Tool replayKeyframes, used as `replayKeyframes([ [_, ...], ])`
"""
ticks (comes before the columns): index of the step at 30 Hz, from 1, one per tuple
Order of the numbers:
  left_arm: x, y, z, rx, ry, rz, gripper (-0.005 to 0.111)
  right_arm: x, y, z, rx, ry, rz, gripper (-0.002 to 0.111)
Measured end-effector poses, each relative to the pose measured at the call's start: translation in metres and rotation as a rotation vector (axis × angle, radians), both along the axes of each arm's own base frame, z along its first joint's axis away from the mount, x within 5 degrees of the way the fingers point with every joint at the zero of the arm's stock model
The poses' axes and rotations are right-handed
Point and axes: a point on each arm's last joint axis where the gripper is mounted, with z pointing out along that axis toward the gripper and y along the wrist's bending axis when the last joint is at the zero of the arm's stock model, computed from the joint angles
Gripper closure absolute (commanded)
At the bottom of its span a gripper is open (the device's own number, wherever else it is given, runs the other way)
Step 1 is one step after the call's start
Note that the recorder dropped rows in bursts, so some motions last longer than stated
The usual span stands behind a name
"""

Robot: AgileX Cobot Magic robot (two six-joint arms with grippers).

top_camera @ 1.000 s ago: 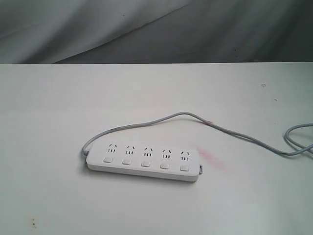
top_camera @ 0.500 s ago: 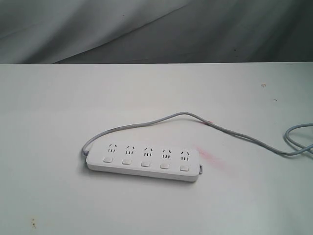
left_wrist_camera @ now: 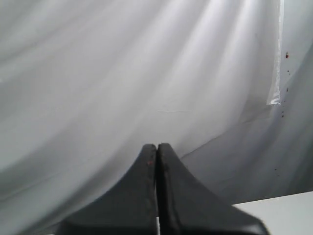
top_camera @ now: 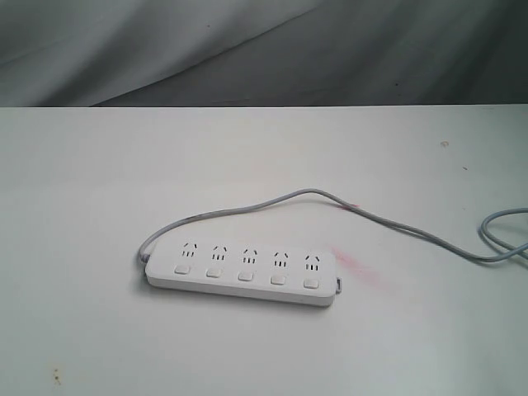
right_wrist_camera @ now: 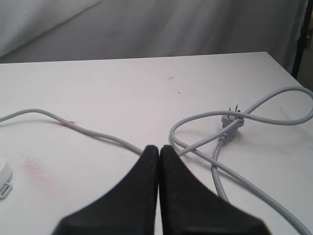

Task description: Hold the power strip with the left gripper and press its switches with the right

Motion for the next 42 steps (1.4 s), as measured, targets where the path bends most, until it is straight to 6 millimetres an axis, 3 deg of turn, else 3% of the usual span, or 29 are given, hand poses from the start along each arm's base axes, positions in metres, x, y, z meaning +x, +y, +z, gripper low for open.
replayKeyframes([
  [5,0.000,0.000,0.000,0.057,0.010,0.002,0.107,0.000,0.000,0.000,0.000,0.000,0.000,0.108],
  [12,0.011,0.001,-0.021,0.274,0.179,-0.093,0.107,0.000,0.000,0.000,0.000,0.000,0.000,0.108],
  [21,0.029,0.042,-0.046,0.353,0.316,-0.209,0.107,0.000,0.000,0.000,0.000,0.000,0.000,0.108],
  [29,0.045,0.079,-0.084,0.275,0.391,-0.508,0.107,0.000,0.000,0.000,0.000,0.000,0.000,0.108],
  [35,0.067,0.097,-0.111,0.214,0.426,-0.560,0.107,0.000,0.000,0.000,0.000,0.000,0.000,0.108],
  [42,0.076,0.104,-0.126,0.140,0.469,-0.575,0.107,0.000,0.000,0.000,0.000,0.000,0.000,0.108],
])
